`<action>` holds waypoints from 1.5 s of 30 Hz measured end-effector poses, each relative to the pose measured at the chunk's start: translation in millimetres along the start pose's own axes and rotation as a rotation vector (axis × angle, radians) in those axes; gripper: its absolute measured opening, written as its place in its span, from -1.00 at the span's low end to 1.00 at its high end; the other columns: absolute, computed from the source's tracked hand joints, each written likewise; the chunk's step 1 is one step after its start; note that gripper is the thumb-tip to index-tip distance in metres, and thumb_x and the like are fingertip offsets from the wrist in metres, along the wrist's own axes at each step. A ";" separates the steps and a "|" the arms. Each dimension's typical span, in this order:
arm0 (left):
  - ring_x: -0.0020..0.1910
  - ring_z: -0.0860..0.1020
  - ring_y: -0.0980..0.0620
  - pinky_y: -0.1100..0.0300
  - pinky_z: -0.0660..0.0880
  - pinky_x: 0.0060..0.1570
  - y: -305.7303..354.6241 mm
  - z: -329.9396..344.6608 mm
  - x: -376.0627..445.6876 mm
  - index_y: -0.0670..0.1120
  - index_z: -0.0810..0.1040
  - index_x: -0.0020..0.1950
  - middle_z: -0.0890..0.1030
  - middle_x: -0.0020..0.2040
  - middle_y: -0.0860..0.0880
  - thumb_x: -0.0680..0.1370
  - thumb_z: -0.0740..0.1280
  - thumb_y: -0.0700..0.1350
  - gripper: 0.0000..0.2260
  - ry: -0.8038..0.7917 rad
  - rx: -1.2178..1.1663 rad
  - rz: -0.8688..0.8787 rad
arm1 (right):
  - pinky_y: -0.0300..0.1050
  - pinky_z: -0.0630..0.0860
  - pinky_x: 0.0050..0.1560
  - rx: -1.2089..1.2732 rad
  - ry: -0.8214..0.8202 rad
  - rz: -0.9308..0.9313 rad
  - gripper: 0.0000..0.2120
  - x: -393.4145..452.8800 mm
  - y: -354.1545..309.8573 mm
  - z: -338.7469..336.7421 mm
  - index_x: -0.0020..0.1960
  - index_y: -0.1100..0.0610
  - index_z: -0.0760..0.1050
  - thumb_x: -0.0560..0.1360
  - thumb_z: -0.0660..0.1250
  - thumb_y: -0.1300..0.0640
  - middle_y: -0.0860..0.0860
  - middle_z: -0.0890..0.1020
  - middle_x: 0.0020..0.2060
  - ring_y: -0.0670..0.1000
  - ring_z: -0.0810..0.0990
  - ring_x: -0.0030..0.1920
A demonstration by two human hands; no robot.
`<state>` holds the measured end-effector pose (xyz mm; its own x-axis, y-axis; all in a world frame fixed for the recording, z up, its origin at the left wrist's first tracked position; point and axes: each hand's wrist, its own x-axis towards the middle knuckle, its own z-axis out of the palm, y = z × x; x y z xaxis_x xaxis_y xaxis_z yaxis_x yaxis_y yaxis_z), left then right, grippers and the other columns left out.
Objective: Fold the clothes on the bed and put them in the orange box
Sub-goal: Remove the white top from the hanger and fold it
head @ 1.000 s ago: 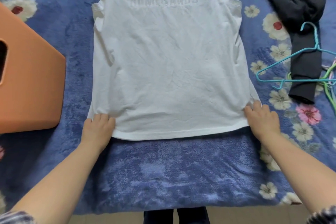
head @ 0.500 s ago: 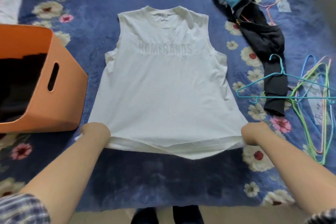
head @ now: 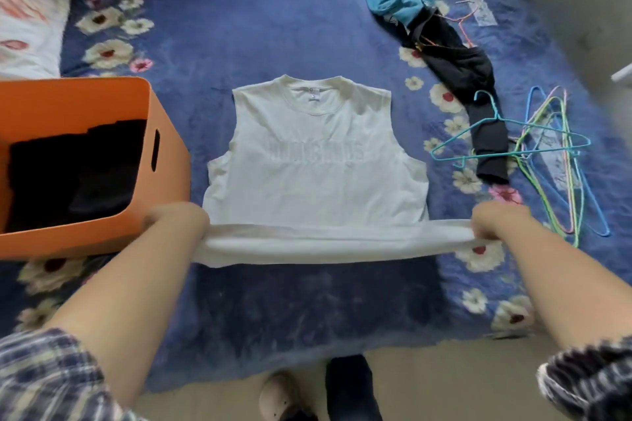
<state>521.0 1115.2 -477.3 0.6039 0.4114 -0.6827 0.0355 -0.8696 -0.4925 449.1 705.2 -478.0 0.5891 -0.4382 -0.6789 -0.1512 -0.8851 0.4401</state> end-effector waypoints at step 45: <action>0.41 0.22 -0.30 -0.10 0.10 0.37 172.2 -204.0 331.7 -0.30 0.44 0.27 0.36 0.36 -0.31 0.50 0.15 -0.20 -0.63 0.902 -0.762 0.446 | 0.13 0.18 0.33 0.845 0.533 0.181 -0.53 395.4 -100.7 -176.6 0.44 0.29 0.16 0.61 0.06 0.08 0.28 0.23 0.41 0.29 0.22 0.38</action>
<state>889.9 1046.2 -678.5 0.9984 -0.0292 0.0488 -0.0435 -0.9444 0.3259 837.4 648.7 -687.1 0.7474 -0.6329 -0.2020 -0.6638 -0.7234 -0.1897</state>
